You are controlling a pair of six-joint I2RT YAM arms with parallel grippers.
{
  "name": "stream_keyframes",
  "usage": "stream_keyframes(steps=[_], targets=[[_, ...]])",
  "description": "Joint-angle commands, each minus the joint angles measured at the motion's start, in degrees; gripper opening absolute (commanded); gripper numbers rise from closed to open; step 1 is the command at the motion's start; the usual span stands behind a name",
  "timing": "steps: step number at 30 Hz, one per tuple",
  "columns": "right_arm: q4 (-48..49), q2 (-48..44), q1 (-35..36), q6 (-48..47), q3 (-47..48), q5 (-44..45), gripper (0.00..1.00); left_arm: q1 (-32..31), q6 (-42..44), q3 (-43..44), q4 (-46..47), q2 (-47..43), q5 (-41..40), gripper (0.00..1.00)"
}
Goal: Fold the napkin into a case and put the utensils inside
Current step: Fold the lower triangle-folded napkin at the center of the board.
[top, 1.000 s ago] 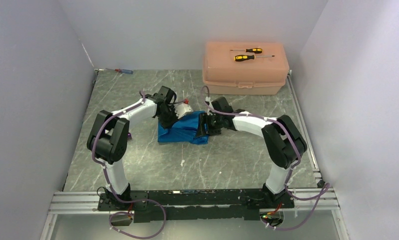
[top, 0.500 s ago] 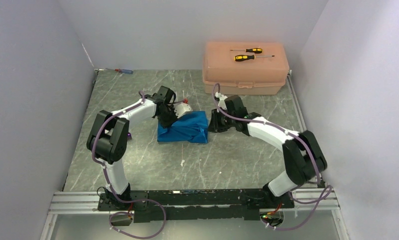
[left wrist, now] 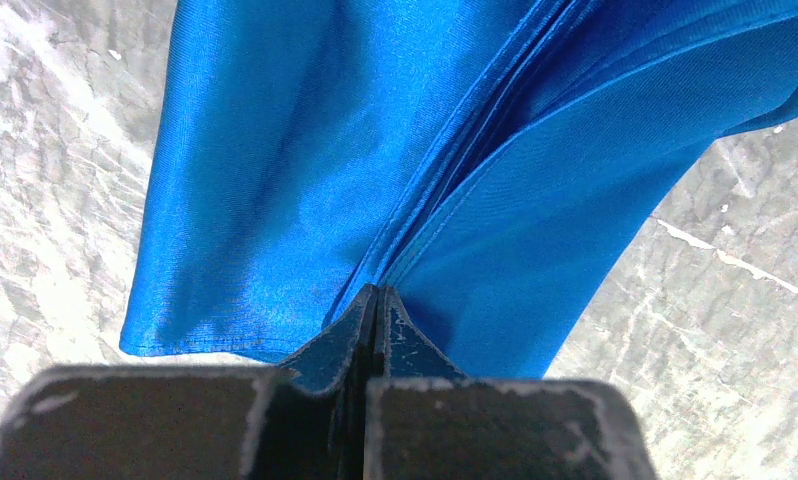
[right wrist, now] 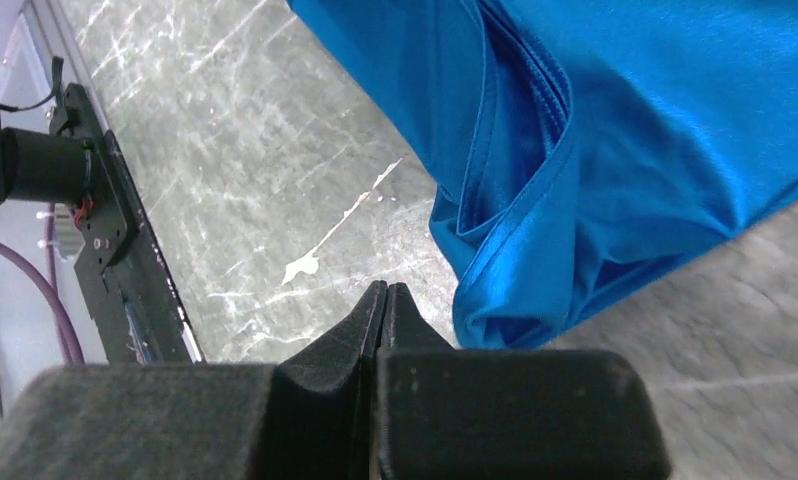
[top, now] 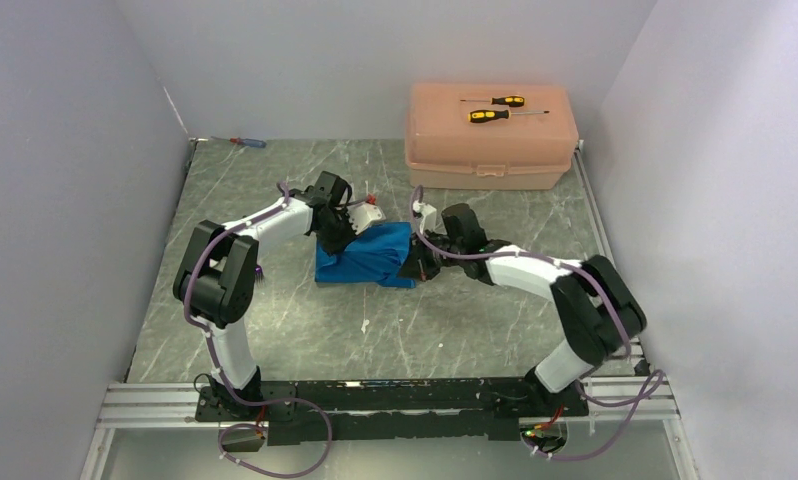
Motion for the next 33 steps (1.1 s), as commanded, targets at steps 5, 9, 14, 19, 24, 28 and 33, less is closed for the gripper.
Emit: stream_keyframes(steps=[5,9,14,19,24,28,33], targets=[[8.3,12.5,-1.3,-0.6,7.8,-10.7,0.0,0.2,-0.2,0.0,1.8,-0.2,0.4,0.03],[11.5,17.6,-3.2,4.1,9.9,-11.3,0.0,0.2,0.4,-0.5,1.9,-0.3,-0.1,0.03],[14.8,21.4,-5.6,9.4,8.4,-11.7,0.0,0.2,1.4,-2.0,3.5,-0.7,-0.9,0.03],[10.3,25.7,-6.6,9.5,9.2,-10.1,0.0,0.2,1.9,-1.4,3.3,-1.2,-1.7,0.12],[6.8,28.2,-7.0,9.0,9.8,-9.6,0.0,0.8,1.3,2.8,-1.9,-3.5,0.3,0.47],[6.9,28.4,-7.3,9.7,9.0,-9.0,0.0,0.9,0.9,6.8,-8.3,-5.8,3.2,0.61],[5.9,27.9,-7.6,9.7,8.7,-7.9,0.0,0.9,-0.6,6.4,-13.4,-8.2,6.3,0.62]])
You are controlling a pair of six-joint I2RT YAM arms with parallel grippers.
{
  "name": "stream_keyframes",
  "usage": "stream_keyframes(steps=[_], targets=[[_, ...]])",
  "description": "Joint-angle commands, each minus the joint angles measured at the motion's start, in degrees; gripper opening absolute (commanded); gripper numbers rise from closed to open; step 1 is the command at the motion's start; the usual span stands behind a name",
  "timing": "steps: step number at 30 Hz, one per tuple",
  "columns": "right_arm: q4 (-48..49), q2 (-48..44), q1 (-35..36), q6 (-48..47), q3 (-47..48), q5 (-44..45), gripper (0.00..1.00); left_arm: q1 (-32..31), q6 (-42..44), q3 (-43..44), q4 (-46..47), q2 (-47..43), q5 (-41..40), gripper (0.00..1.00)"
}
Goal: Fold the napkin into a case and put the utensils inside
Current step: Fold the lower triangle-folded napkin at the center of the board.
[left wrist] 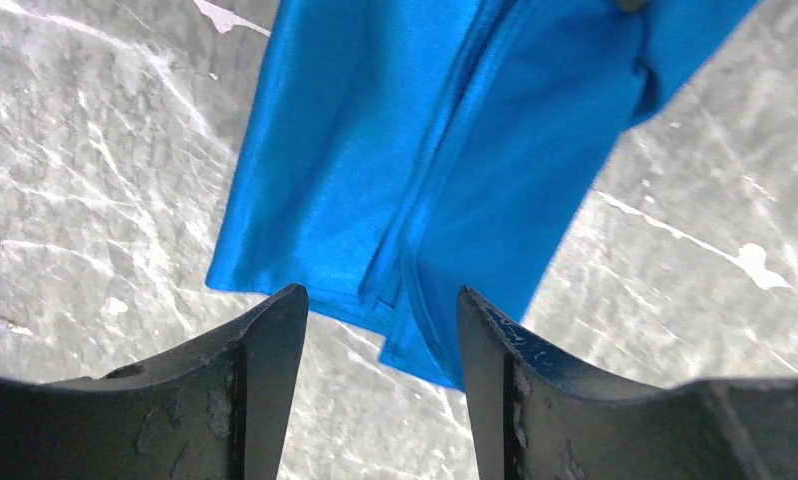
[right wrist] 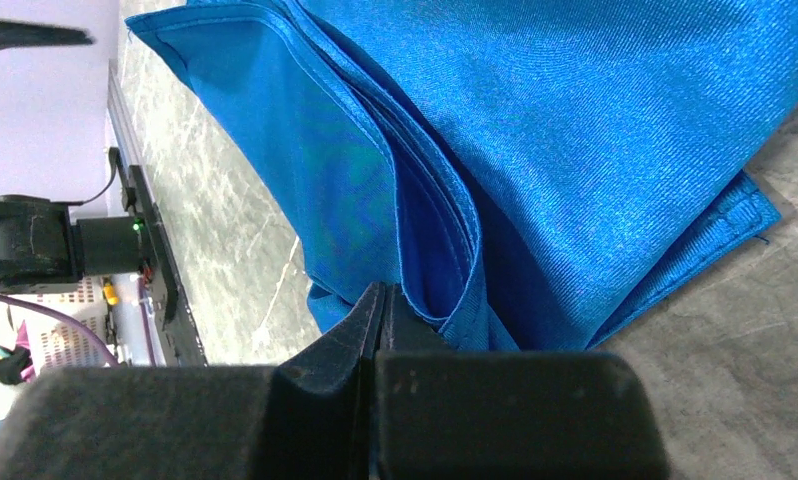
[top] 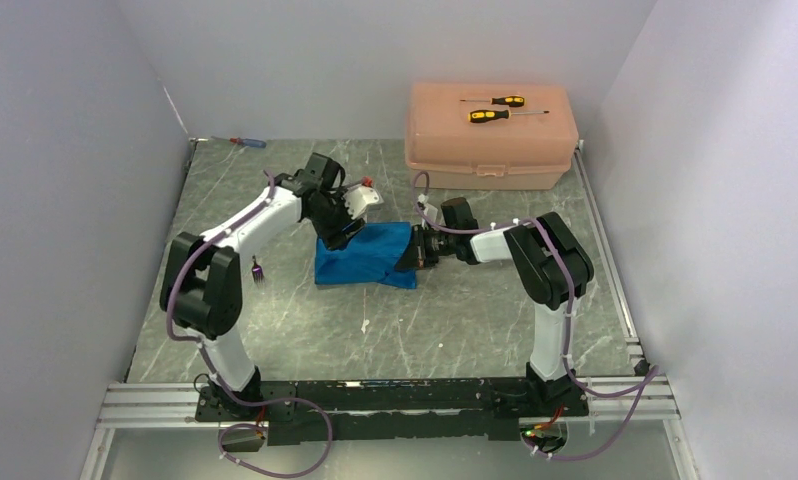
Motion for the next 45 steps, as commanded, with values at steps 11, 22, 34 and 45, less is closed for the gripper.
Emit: stream_keyframes(steps=[11,22,34,45], targets=[[-4.6,-0.6,-0.4,-1.4,-1.2,4.6,0.0,4.3,-4.6,-11.7,2.2,-7.3,-4.3,0.62],[-4.0,-2.5,-0.4,-0.7,-2.0,4.7,0.0,8.4,-11.7,-9.6,3.0,-2.6,7.5,0.38],[-3.9,-6.2,-0.3,0.9,-2.8,5.7,0.0,8.8,-12.2,-12.1,7.6,-0.6,1.3,0.07],[-6.9,-11.4,0.7,1.9,-4.7,9.6,0.01,8.9,-12.4,-12.4,13.7,0.9,0.4,0.03]])
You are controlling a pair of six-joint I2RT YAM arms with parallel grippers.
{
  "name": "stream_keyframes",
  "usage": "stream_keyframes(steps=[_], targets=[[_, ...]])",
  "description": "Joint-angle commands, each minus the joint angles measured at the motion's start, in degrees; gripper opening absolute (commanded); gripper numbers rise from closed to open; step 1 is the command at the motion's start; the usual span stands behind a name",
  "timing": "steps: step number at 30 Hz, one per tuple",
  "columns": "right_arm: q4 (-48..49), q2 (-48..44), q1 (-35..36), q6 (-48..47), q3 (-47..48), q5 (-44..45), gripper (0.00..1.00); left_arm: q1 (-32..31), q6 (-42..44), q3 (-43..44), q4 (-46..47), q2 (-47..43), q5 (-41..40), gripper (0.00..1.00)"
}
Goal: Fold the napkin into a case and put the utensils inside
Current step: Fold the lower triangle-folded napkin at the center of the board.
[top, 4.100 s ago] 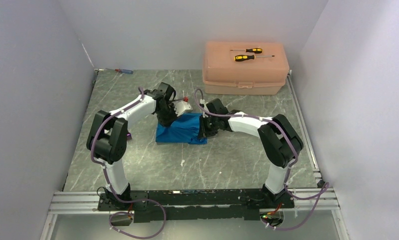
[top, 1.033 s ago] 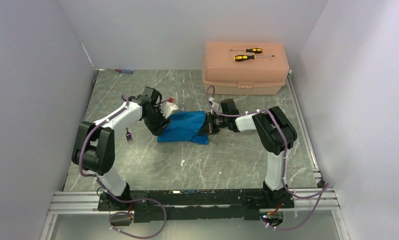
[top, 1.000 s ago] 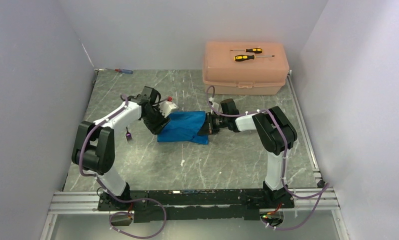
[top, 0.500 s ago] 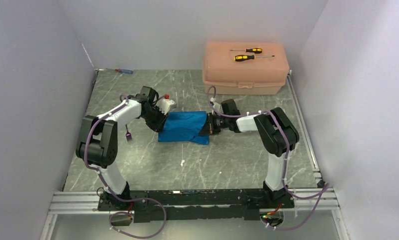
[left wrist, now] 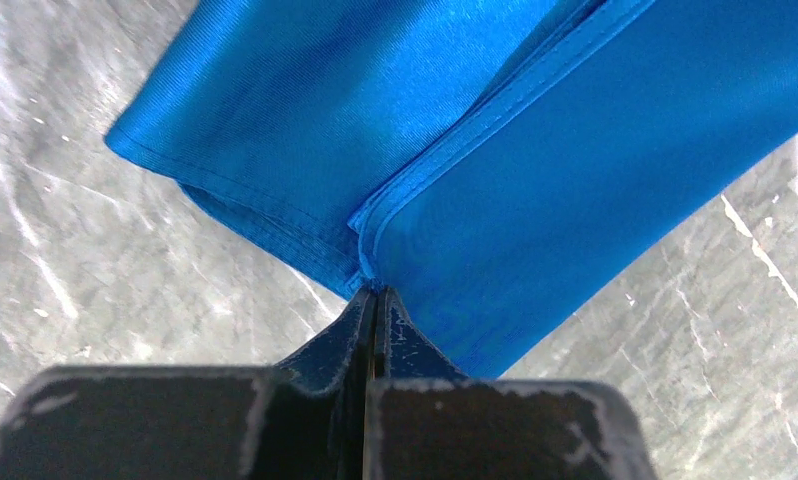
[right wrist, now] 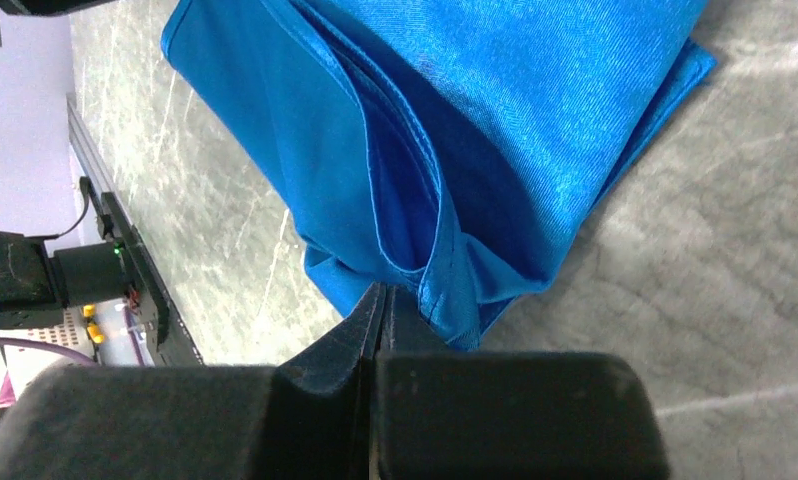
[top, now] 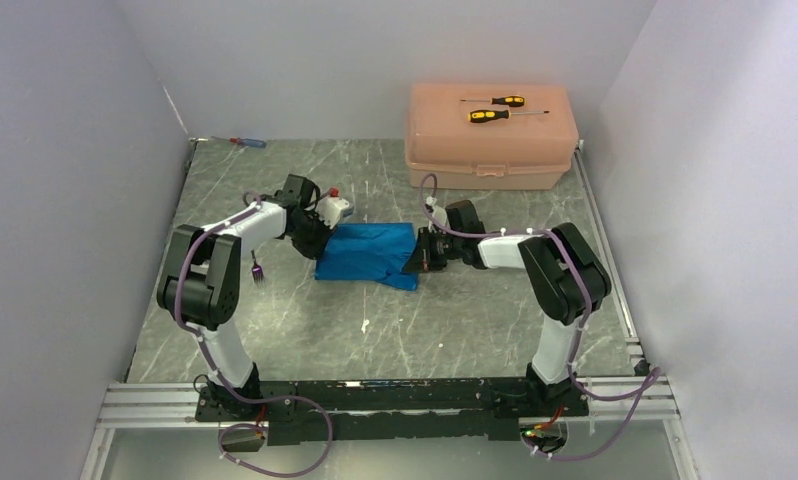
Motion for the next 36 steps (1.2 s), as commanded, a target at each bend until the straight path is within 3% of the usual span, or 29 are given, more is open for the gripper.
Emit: stream_keyframes(steps=[1,13,17,25,32,36], targets=[[-2.9,-4.7,0.3,-0.5,-0.3,2.3,0.01,0.3,-0.2,0.1,4.8,-0.5,-0.9,0.03],[-10.0,-0.6,0.4,-2.7,13.9,-1.9,0.09,0.3,2.1,-8.4,10.8,-3.2,-5.9,0.04],[-8.6,0.5,0.9,-2.9,12.7,-2.2,0.09,0.2,3.4,-9.8,11.5,-5.3,-6.5,0.17],[-7.3,1.3,1.4,-4.4,9.6,-0.4,0.07,0.8,3.9,-2.6,0.5,-12.6,-3.8,0.6],[-9.1,2.2,1.4,-6.5,11.0,1.7,0.07,0.3,1.1,7.6,-10.3,-13.9,5.8,0.63],[-9.0,3.2,1.4,-6.7,11.4,1.6,0.06,-6.7,-1.0,8.5,-10.8,-11.7,9.3,0.61]])
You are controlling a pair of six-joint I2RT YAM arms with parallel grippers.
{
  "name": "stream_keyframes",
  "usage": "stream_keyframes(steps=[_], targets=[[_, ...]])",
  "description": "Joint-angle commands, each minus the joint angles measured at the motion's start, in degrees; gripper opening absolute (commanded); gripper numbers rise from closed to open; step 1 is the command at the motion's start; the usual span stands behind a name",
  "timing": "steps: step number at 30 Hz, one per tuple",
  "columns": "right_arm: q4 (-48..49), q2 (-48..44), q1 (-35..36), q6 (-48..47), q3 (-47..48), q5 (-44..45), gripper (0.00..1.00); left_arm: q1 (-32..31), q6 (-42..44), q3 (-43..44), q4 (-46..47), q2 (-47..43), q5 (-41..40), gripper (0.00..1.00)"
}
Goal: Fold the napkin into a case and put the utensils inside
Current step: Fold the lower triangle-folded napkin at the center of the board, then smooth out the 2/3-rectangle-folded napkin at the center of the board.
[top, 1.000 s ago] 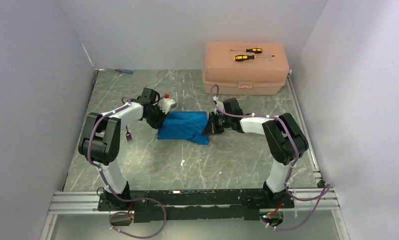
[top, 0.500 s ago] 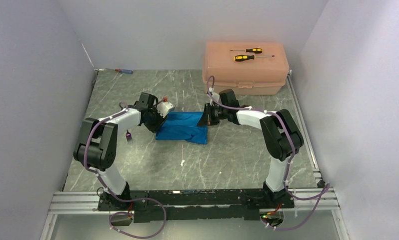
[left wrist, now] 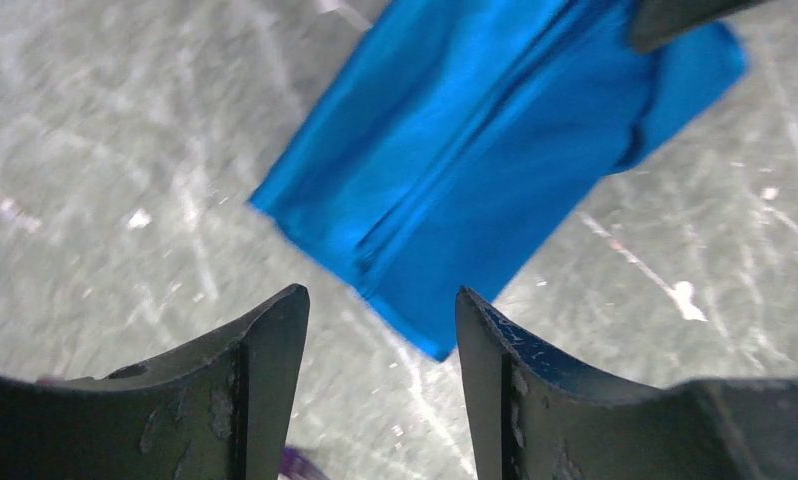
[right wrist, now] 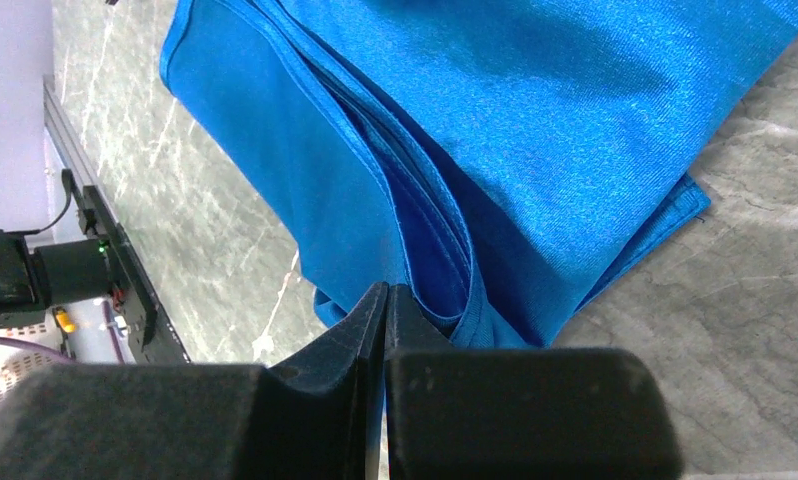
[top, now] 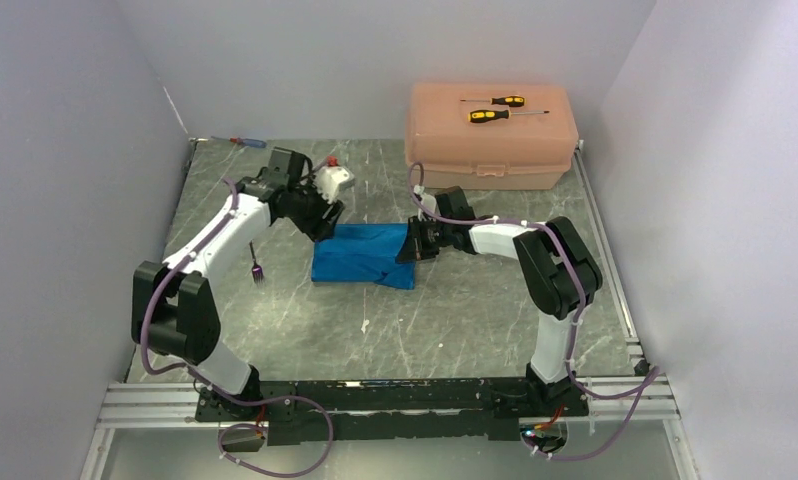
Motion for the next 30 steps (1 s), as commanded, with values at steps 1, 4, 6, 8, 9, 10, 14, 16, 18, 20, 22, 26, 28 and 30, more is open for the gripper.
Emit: stream_keyframes(steps=[1,4,6,8,9,10,14,16,18,20,22,26,28,30], targets=[[0.6,1.2,0.0,-1.6,1.9,0.7,0.06,-7.6,-3.2,-0.1,-2.4,1.4,7.6,0.6],[1.0,1.1,0.0,-1.2,1.9,0.4,0.06,-10.5,-5.7,-2.2,3.5,5.1,9.5,0.56],[1.5,0.8,0.0,-0.7,1.8,0.2,0.06,-11.8,-6.7,-1.7,6.0,8.1,10.0,0.54],[1.4,0.8,0.0,-0.4,1.9,0.0,0.06,-12.5,-7.8,-1.4,8.9,10.0,10.1,0.51],[1.5,0.7,0.0,-0.3,2.0,-0.1,0.06,-12.8,-8.2,-1.6,10.3,10.5,10.4,0.5],[1.5,0.8,0.0,-0.2,2.0,-0.3,0.06,-13.1,-8.6,-1.8,11.6,10.8,10.2,0.49],[1.8,0.8,-0.1,0.1,1.9,-0.7,0.06,-14.0,-7.9,-2.9,14.6,12.1,10.2,0.47],[1.9,0.8,-0.1,0.4,1.8,-1.1,0.06,-14.9,-7.0,-3.8,15.6,12.9,9.0,0.47],[2.7,0.9,-0.4,1.0,1.4,-1.6,0.06,-16.4,-5.4,-4.5,16.5,14.0,6.0,0.47],[3.7,1.0,-0.8,2.0,0.9,-2.4,0.06,-18.8,-3.2,-4.5,16.6,15.1,2.0,0.46],[4.8,0.9,-1.3,3.2,0.6,-3.2,0.07,-20.0,-1.9,-4.7,16.8,16.2,0.1,0.46],[8.4,0.0,-2.6,6.3,-0.4,-5.9,0.12,-21.1,-0.5,-7.0,18.7,17.1,-2.0,0.45],[7.9,-0.6,-3.0,6.4,0.0,-6.1,0.17,-21.3,0.0,-7.7,19.1,17.5,-2.3,0.45],[7.0,-1.3,-3.2,6.3,0.5,-6.3,0.19,-21.3,0.0,-8.3,19.5,17.5,-2.0,0.45]])
